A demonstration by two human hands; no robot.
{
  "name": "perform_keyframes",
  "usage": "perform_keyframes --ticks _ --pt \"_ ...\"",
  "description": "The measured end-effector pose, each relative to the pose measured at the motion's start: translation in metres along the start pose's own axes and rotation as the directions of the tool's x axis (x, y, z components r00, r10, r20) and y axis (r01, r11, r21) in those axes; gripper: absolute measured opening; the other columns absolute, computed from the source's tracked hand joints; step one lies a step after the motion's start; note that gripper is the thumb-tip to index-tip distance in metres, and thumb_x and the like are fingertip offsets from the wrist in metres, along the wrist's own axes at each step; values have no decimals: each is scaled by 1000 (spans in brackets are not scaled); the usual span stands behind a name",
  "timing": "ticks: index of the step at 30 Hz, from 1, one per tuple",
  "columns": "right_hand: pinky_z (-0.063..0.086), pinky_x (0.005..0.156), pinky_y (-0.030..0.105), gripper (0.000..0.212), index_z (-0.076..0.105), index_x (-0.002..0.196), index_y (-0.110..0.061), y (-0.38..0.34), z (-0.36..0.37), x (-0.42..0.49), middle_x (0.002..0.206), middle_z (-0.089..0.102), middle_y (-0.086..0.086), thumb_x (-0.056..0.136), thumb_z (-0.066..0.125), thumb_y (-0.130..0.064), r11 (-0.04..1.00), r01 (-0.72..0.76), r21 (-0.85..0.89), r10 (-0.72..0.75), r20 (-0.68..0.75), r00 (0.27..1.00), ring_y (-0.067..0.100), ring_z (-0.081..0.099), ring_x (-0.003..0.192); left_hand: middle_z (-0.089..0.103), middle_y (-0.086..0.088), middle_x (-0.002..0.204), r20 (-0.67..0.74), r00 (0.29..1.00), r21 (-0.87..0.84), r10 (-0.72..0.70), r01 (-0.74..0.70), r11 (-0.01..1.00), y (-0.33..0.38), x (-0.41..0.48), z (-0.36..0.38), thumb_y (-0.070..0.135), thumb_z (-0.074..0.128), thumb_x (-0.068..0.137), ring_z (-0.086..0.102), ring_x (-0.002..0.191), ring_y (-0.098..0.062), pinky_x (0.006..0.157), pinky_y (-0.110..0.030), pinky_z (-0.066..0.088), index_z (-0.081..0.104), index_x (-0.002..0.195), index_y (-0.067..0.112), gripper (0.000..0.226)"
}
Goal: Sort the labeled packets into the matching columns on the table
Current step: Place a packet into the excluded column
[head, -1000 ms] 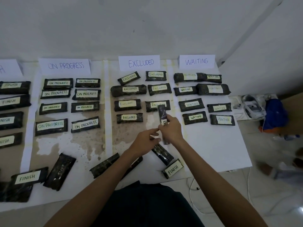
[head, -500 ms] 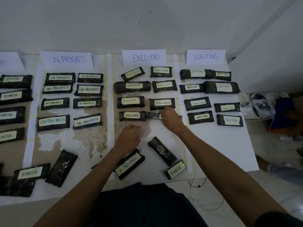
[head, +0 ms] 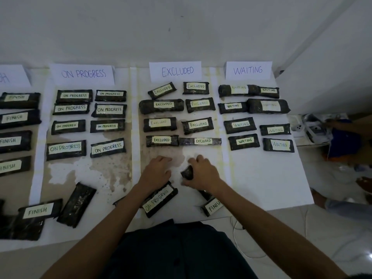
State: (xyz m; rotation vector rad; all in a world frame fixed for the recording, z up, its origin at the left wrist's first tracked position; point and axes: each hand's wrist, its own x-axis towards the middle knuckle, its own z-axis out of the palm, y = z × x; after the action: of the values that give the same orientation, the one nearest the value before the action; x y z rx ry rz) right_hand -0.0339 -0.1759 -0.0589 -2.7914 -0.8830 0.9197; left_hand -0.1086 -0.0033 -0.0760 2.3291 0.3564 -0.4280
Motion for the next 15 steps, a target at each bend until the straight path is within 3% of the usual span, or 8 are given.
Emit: perform_keyframes --ticks 4,6,8,9,11,13,15 --pt "48 73 40 60 38 131 -12 -4 22 -12 126 43 14 82 64 -33 995 16 -99 -20 -44 999 35 49 109 47 -7 133 7 1000 -81 -6 7 997 2 -12 4 13 54 87 41 124 -24 104 -33 34 47 131 14 45" --pt "48 74 39 56 42 129 -11 -2 18 -11 122 48 13 81 63 -31 1000 -6 -2 5 -91 996 34 51 107 48 -6 132 0 1000 -127 2 -2 992 4 -16 2 13 54 87 43 123 -22 103 -28 32 48 131 14 44" --pt "48 76 35 53 47 127 -12 2 6 -11 116 54 10 79 67 -25 970 -36 240 72 -142 987 30 55 103 50 -6 130 0 1000 -179 10 -10 984 9 -19 -1 13 55 88 47 117 -19 98 -24 34 49 130 14 42" --pt "48 76 32 52 49 126 -13 5 -3 -12 112 56 8 78 68 -19 900 -62 432 141 -153 978 27 57 100 52 -5 128 1 1000 -211 10 -10 978 12 -21 -2 14 55 89 50 113 -18 94 -23 37 50 129 15 40" --pt "50 76 31 46 52 122 -16 11 -22 -16 107 57 5 79 67 -7 627 -91 773 272 -108 956 23 58 95 55 -3 124 3 1000 -276 3 -2 961 19 -24 -6 15 56 90 53 103 -14 86 -23 42 52 127 17 37" --pt "56 76 36 37 56 113 -19 17 -35 -19 108 58 10 82 65 -1 345 -89 934 318 -27 948 27 61 96 57 0 120 15 1000 -345 -7 12 939 27 -26 -7 16 56 90 56 97 -12 79 -24 48 53 125 20 35" --pt "58 76 42 33 57 109 -21 19 -38 -21 110 59 17 84 62 1 169 -83 982 312 27 950 32 63 96 60 2 114 43 999 -398 -12 29 917 36 -27 -9 17 56 90 58 94 -11 71 -23 52 54 124 22 34"
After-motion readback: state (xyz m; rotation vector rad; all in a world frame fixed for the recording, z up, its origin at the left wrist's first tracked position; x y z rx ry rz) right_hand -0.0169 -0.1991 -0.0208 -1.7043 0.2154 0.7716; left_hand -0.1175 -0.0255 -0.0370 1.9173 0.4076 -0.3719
